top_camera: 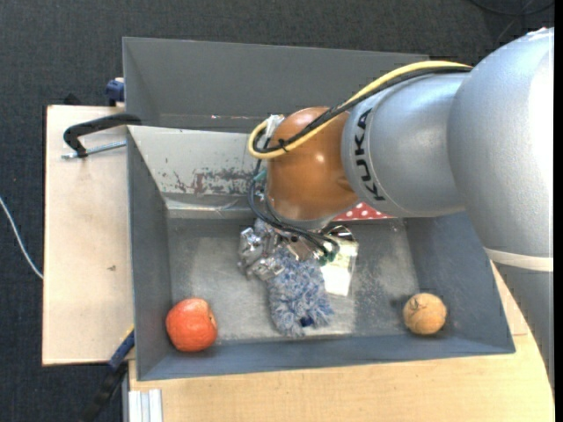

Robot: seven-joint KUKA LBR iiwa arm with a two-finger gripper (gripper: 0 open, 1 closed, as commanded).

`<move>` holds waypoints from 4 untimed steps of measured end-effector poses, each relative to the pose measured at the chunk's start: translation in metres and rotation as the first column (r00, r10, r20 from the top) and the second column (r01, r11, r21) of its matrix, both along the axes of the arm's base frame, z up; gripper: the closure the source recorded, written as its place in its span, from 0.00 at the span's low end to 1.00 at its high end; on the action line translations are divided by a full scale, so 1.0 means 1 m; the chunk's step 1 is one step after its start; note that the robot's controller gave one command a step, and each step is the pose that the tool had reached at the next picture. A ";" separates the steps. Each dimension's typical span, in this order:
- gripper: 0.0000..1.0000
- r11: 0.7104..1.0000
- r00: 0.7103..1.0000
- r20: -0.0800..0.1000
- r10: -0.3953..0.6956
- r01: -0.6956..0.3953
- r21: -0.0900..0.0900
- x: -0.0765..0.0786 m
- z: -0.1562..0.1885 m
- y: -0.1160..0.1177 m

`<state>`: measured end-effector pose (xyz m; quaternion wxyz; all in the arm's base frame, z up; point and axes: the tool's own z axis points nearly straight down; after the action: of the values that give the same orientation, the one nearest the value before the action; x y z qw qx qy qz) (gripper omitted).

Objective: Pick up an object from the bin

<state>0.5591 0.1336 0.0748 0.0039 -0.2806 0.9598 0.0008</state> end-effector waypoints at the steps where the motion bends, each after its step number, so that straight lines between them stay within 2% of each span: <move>1: 0.00 1.000 1.000 -0.002 0.001 -0.001 -0.001 -0.001 -0.002 0.000; 2: 0.00 1.000 1.000 -0.002 0.001 -0.001 -0.001 -0.001 -0.002 0.000; 3: 0.00 0.999 0.999 -0.008 0.052 -0.052 -0.003 -0.011 0.011 0.001; 4: 1.00 0.999 0.999 -0.005 0.044 -0.044 0.007 0.015 0.001 -0.048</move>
Offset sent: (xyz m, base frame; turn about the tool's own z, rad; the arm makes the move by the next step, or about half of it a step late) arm 0.0000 0.0000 0.0000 0.0000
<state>0.5745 0.0854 0.0754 0.0021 -0.3018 0.9533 0.0048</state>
